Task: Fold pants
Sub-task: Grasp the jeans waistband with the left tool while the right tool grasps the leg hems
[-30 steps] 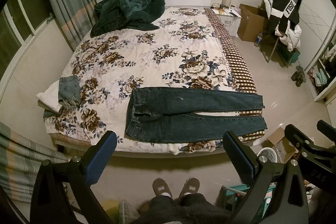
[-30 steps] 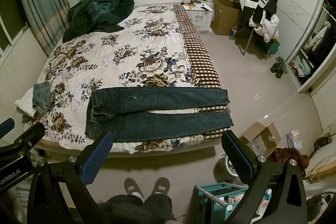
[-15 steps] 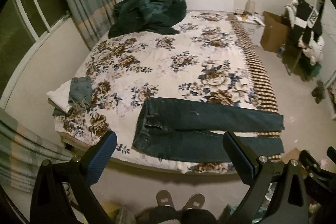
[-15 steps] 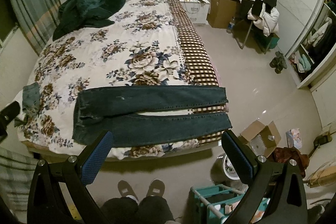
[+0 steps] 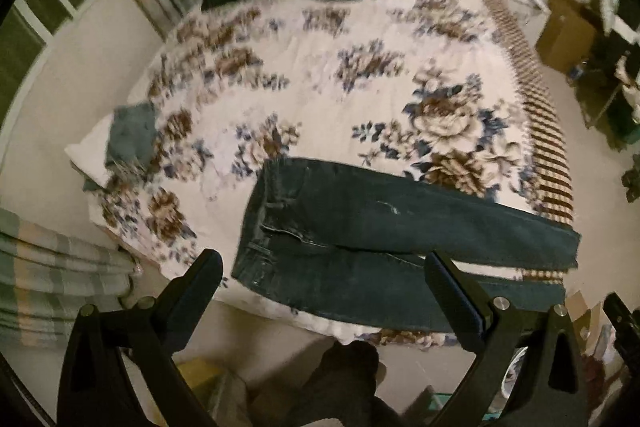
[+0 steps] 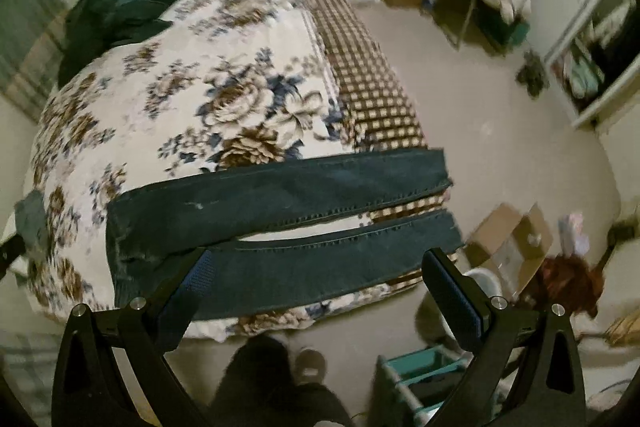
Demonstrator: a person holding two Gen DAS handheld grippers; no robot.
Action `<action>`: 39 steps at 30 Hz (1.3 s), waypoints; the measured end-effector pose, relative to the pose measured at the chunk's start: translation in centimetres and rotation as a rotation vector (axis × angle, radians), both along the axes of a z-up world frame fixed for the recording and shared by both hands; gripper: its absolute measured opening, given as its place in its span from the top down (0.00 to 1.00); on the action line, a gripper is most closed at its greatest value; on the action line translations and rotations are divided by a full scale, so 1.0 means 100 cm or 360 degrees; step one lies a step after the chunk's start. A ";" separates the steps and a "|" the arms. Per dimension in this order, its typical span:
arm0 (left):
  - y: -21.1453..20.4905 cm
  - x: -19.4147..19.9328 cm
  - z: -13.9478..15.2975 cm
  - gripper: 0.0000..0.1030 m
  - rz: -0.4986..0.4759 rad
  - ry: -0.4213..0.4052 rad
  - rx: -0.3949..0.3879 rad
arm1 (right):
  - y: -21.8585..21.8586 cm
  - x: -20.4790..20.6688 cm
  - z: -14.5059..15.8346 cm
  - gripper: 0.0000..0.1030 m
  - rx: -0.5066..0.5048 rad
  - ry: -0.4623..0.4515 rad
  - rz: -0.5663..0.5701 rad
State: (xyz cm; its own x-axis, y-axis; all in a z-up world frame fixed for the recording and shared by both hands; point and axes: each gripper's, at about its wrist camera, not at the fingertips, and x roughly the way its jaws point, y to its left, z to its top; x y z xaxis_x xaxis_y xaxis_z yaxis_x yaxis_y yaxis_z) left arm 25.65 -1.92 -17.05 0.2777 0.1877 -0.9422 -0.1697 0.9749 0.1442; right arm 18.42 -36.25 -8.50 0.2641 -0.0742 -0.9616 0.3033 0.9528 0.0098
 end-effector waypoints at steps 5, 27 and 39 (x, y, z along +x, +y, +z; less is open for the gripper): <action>0.032 0.077 -0.087 0.00 0.0233 0.0233 -0.0124 | -0.042 0.079 -0.102 0.00 0.0132 0.0193 -0.0247; 0.156 0.193 -0.351 0.66 0.1214 0.0545 -0.0390 | -0.178 0.208 -0.457 0.00 0.0434 0.0625 -0.1089; 0.127 0.128 -0.242 0.86 0.1052 0.0226 -0.0542 | -0.185 0.215 -0.468 0.97 0.0418 0.0476 -0.1067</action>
